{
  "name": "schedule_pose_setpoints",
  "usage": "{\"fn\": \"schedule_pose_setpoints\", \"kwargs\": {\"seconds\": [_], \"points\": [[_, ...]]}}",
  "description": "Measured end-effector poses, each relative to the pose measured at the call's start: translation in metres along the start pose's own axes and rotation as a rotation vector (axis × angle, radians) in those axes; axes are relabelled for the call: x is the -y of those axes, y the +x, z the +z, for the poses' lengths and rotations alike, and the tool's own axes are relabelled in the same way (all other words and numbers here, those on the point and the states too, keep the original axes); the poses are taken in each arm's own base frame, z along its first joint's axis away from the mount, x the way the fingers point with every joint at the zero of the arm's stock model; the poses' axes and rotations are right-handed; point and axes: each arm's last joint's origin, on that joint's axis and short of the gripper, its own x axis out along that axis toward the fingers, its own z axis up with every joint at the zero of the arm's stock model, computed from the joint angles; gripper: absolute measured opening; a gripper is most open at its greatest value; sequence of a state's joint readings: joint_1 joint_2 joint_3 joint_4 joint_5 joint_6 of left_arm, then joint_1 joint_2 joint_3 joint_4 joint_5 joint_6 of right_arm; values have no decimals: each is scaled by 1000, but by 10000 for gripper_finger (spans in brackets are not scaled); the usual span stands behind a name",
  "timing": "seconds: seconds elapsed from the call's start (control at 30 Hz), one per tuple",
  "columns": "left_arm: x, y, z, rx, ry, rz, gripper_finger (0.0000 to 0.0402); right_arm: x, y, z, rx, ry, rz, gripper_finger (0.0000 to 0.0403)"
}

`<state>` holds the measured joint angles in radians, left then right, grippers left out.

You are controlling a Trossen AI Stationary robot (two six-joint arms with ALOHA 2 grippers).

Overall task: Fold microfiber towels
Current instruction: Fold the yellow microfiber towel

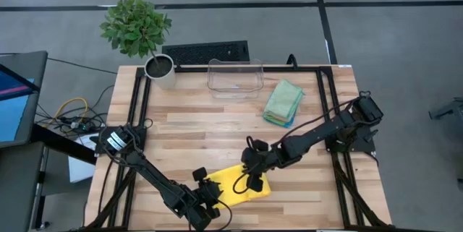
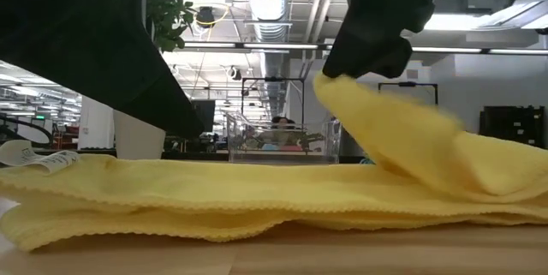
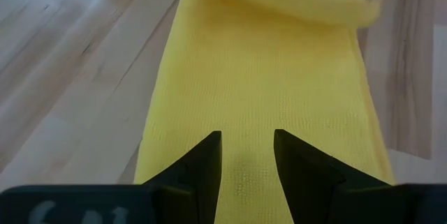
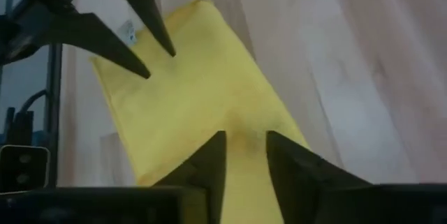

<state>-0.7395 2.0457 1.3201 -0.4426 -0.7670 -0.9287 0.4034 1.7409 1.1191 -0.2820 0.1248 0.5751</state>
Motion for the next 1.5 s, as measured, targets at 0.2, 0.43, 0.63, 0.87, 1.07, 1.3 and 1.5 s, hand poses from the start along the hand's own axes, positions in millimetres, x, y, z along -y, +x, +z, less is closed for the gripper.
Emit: {"fn": "schedule_pose_setpoints", "kwargs": {"seconds": [0.2, 0.43, 0.63, 0.87, 1.07, 1.3, 1.5], "points": [[1, 0, 1, 8, -12, -11, 125, -4, -9, 0, 28, -38, -10, 182], [5, -1, 5, 66, -44, -18, 125, -24, -11, -20, 169, -122, -181, 213], [11, -9, 12, 143, -16, 11, 125, -30, 1, -58, 433, -80, -135, 197], [8, -2, 17, 100, -27, -8, 125, -3, 11, -37, 333, -228, -12, 188], [10, -7, 13, 107, -25, -12, 125, 20, 15, -19, 257, -243, 60, 196], [8, -6, 12, 92, -16, -1, 125, 22, 21, -17, 269, -264, 66, 195], [7, -6, 10, 84, -11, 8, 125, 23, 55, -32, 157, -300, 57, 195]]}}
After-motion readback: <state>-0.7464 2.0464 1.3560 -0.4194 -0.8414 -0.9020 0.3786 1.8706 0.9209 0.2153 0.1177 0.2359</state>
